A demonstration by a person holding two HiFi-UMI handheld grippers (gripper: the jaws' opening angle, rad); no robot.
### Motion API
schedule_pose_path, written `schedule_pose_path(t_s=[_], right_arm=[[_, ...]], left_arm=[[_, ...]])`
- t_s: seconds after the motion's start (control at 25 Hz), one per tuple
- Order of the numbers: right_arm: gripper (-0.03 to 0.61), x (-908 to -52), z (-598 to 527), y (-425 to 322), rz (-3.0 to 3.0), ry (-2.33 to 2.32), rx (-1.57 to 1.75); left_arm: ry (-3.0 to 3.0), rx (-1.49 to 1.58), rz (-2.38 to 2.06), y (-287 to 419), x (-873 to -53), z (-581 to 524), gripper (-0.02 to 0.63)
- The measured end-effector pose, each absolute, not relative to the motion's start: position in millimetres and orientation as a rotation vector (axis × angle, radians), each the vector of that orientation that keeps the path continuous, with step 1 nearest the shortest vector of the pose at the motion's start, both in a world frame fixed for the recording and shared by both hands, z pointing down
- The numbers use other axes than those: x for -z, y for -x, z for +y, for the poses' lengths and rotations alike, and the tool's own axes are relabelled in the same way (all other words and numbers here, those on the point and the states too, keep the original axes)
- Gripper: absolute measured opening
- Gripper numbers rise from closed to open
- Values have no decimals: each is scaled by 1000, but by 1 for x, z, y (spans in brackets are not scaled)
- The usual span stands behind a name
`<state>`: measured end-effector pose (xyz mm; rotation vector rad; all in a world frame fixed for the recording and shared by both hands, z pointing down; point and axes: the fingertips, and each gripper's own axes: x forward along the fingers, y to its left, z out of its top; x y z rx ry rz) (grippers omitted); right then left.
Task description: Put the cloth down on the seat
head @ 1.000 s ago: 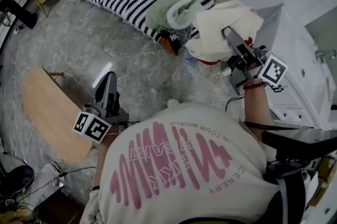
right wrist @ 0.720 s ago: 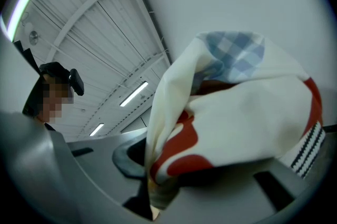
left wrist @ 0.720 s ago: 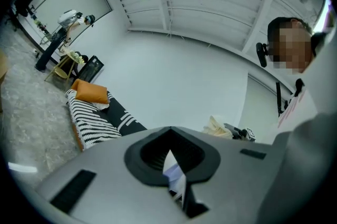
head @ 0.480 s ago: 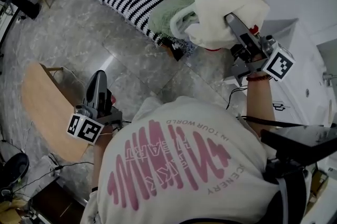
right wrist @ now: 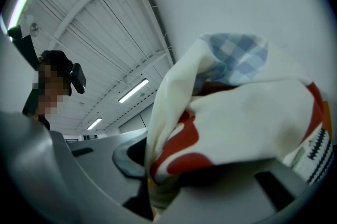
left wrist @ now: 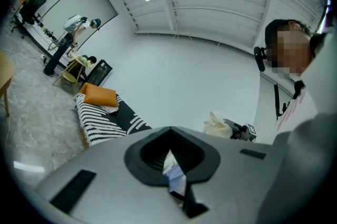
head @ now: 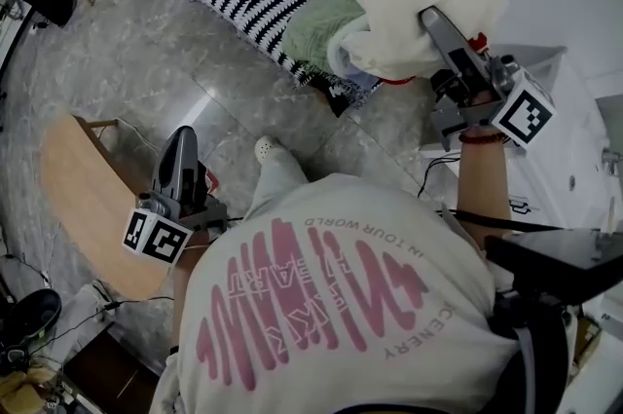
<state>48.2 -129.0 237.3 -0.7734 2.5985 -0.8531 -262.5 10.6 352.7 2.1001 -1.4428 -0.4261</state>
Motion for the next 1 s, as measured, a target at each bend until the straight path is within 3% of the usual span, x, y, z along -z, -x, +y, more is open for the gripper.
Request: schedule_pose_path(t_s=[0.4,1.0], right_arm=[[101,-209,-101,-91,2541,777,734],[101,-207,-157,-73,2481,835,672]], left_arm=[[-2203,468,-1450,244,-328,21,8],[-2250,431,-1475,283,-328,-19,8]])
